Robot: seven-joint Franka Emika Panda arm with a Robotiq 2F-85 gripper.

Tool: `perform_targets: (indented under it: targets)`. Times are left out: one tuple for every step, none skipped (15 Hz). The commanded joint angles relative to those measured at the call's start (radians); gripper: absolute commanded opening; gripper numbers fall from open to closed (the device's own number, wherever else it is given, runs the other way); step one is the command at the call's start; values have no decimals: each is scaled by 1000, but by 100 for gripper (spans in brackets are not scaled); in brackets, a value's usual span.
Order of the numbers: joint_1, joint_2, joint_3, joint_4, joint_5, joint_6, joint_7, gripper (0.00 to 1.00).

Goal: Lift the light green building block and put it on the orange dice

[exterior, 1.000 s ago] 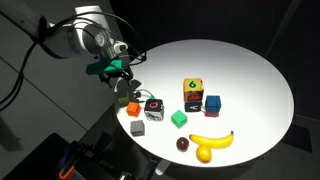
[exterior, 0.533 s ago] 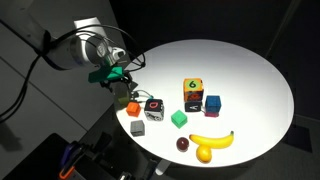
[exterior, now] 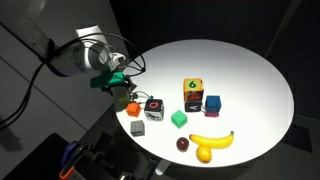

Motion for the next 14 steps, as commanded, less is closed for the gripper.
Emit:
perform_targets:
  targets:
    - [-7, 0, 6, 2, -9, -3, 6, 100]
    - [-7, 0, 6, 2, -9, -3, 6, 100]
    - [-7, 0, 6, 2, -9, -3, 6, 100]
    - [-7, 0, 7, 2, -9, -3, 6, 100]
    - [-7, 0, 7, 2, -9, -3, 6, 100]
    - [-7, 0, 7, 2, -9, -3, 6, 100]
    - [-7, 0, 7, 2, -9, -3, 6, 100]
    - [-7, 0, 7, 2, -9, -3, 6, 100]
    - [-1, 3, 1, 5, -13, 4, 9, 100]
    - [-1, 9, 3, 13, -15, -1, 5, 100]
    - [3, 17, 1, 23, -17, -1, 6, 100]
    - [3, 24, 3, 31, -18, 0, 3, 100]
    - [5, 29, 2, 38, -20, 4, 3, 100]
    - [5, 38, 4, 48, -21, 6, -1, 100]
